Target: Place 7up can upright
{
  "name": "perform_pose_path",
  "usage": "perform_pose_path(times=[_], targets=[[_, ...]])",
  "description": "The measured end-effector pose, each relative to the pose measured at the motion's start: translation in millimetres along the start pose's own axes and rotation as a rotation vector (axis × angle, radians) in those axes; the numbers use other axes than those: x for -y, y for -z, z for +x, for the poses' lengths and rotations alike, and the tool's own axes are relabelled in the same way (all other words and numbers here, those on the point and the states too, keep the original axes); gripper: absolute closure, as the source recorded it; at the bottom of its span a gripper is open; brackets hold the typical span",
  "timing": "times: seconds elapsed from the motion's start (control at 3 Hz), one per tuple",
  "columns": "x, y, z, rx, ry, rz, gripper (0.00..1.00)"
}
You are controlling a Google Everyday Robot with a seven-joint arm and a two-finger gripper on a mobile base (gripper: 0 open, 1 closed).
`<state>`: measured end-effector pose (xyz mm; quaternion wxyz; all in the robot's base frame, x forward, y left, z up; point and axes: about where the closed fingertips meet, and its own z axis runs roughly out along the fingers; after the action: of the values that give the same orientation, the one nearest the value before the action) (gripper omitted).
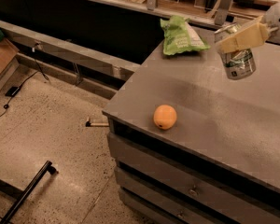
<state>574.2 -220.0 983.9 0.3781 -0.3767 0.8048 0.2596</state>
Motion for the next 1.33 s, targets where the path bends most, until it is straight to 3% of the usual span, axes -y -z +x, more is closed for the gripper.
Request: perform_pose_path(times=[0.67,1.0,1.33], targets=[[-4,-9,-5,0.166,-0.030,-0.018,1.00],[-7,-18,-12,0.257,0.014,-0.046,1.00],[-11,-33,-22,0.334,0.110,-0.044,1.00]])
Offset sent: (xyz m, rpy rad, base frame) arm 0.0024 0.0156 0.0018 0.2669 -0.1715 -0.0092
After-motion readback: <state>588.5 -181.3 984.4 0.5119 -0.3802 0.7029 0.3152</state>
